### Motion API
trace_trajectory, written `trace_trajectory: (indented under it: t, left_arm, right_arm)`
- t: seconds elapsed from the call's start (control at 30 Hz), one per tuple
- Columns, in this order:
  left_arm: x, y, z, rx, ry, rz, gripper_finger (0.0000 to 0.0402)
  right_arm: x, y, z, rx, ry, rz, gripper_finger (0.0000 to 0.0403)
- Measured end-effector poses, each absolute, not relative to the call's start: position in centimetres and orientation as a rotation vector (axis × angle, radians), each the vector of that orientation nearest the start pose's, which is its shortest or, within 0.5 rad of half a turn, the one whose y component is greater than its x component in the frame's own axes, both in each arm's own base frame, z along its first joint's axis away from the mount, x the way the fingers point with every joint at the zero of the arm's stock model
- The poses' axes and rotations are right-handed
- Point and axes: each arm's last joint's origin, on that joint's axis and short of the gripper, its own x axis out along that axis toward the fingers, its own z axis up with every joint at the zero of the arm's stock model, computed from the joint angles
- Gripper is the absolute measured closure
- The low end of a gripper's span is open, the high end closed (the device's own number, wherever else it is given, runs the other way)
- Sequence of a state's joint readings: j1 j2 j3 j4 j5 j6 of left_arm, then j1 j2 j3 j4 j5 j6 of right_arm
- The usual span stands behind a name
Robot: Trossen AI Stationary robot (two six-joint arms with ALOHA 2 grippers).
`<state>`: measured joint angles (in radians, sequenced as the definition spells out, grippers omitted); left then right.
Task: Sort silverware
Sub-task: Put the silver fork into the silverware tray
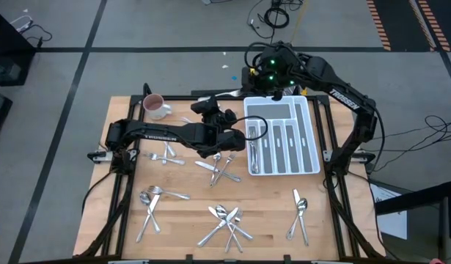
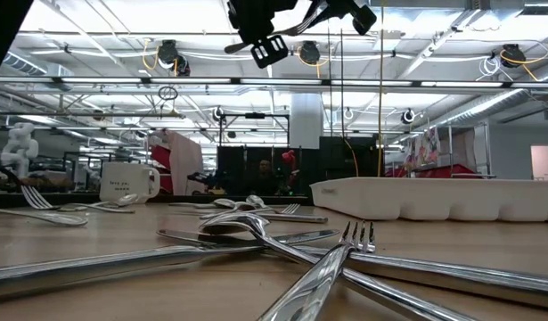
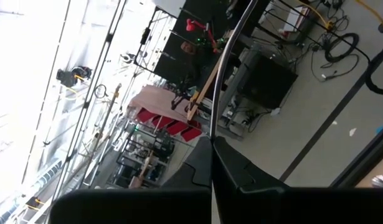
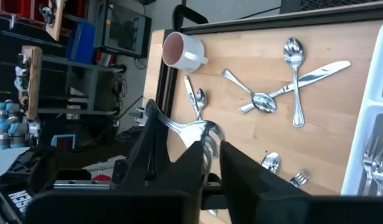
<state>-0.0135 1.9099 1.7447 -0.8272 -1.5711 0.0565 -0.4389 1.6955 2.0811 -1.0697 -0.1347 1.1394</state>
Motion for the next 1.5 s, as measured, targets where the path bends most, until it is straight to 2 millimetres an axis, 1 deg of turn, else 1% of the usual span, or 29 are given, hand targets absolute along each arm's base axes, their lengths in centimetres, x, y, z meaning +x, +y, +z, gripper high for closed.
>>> trace_trajectory:
  t: [0.13,0.33,0.4,0.47,0.63,0.77,0.93,1.03,1.2,1.33,1.4,1.5]
  left_arm:
    - [39.7,2.3,31.5,0.821,0.809,1.4,0.0401]
    - [39.7,2.3,31.5,0.815,0.803,1.402,0.04]
    - [39.7,2.3,31.5,0.814,0.804,1.4,0.0394]
    - [39.8,2.4,31.4,0.792,0.817,1.356,0.0383]
    - [40.1,2.2,30.9,0.684,0.899,1.085,0.0344]
    - [40.3,2.0,30.7,0.609,0.919,0.953,0.0311]
    - [39.5,1.5,32.0,0.436,0.876,0.813,0.0281]
    - [38.9,1.1,32.7,0.309,0.869,0.686,0.0277]
    - [37.6,0.2,34.5,0.113,0.857,0.387,0.0276]
    - [36.6,-0.6,35.3,0.02,0.883,0.136,0.0276]
    - [35.9,-1.0,36.1,-0.015,0.874,0.012,0.0276]
    - [34.5,-1.3,37.2,-0.024,0.873,-0.12,0.0276]
  right_arm:
    - [30.2,-13.8,45.2,1.242,0.432,-0.641,0.0397]
    - [30.2,-13.8,45.3,1.196,0.443,-0.626,0.0401]
    - [30.3,-13.7,45.3,1.18,0.447,-0.619,0.0402]
    - [30.3,-13.7,45.2,1.167,0.45,-0.621,0.0402]
    - [30.2,-13.8,45.1,1.133,0.46,-0.643,0.0402]
    - [30.1,-13.9,44.9,1.086,0.484,-0.652,0.0402]
    - [29.5,-14.5,44.7,1.022,0.522,-0.666,0.0402]
    - [29.2,-15.4,45.2,0.98,0.471,-0.679,0.0402]
    - [27.9,-16.9,45.1,0.854,0.521,-0.693,0.0401]
    - [26.3,-17.8,45.0,0.739,0.612,-0.675,0.0402]
    - [25.5,-18.2,44.8,0.674,0.674,-0.671,0.0402]
    - [24.2,-18.6,44.3,0.578,0.799,-0.59,0.0402]
